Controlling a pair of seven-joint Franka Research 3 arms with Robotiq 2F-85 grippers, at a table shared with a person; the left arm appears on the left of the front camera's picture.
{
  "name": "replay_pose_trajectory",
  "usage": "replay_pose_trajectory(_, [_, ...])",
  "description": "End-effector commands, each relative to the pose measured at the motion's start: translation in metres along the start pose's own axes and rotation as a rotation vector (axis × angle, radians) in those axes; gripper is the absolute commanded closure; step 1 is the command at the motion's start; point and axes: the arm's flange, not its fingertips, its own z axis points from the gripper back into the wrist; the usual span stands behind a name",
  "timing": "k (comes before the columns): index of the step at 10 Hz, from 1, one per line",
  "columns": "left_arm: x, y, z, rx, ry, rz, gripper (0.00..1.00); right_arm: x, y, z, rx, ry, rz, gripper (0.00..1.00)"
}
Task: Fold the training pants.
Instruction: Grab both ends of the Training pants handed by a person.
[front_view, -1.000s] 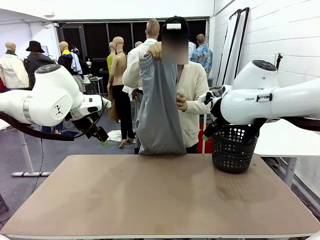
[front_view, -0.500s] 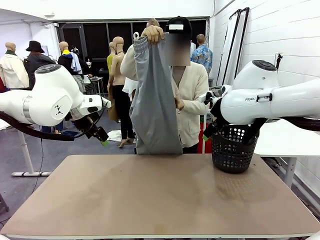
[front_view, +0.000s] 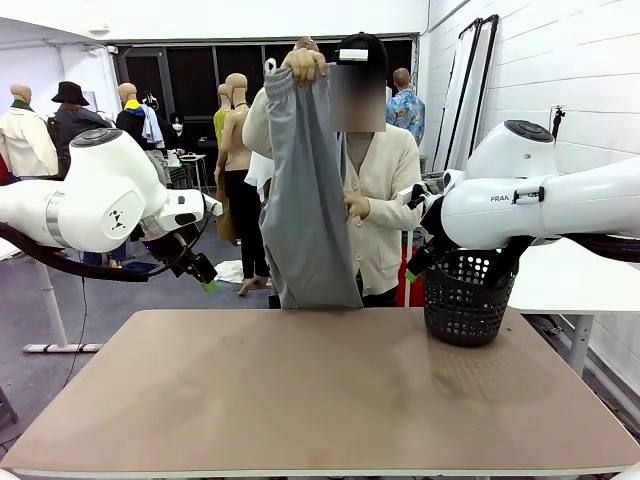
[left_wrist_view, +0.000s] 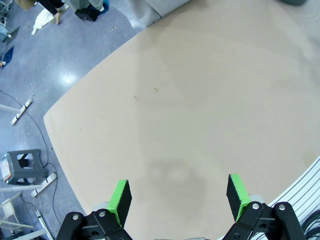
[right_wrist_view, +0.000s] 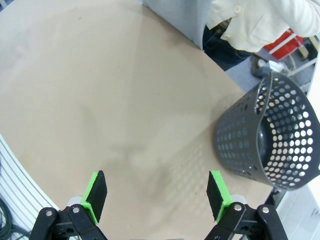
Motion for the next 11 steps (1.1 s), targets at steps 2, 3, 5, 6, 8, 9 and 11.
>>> replay_pose_trajectory(2, [0.0010, 0.0011, 0.0019, -0.002, 0.003, -0.001, 0.00, -0.0003, -0.0005, -0.0009, 0.002, 0.001, -0.001, 0.00])
replay_pose_trajectory(3, [0.0010, 0.0011, 0.0019, -0.002, 0.003, -0.001, 0.00, -0.0003, -0.0005, -0.0009, 0.002, 0.001, -0.001, 0.00])
replay_pose_trajectory(5, [0.0010, 0.0011, 0.0019, -0.002, 0.003, -0.001, 0.00, -0.0003, -0.0005, -0.0009, 0.002, 0.001, -0.001, 0.00])
replay_pose_trajectory(6, [0.0010, 0.0011, 0.0019, -0.002, 0.003, -0.001, 0.00, -0.0003, -0.0005, -0.0009, 0.002, 0.001, -0.001, 0.00])
replay_pose_trajectory(8, [0.0010, 0.0011, 0.0019, -0.002, 0.003, -0.001, 0.00, -0.0003, -0.0005, -0.0009, 0.002, 0.001, -0.001, 0.00])
replay_pose_trajectory(9, [0.0010, 0.0011, 0.0019, -0.002, 0.003, -0.001, 0.00, -0.0003, -0.0005, -0.0009, 0.002, 0.001, -0.001, 0.00])
replay_pose_trajectory(11, [0.0010, 0.0011, 0.0019, -0.002, 0.003, -0.001, 0.00, -0.0003, -0.0005, -0.0009, 0.002, 0.001, -0.001, 0.00])
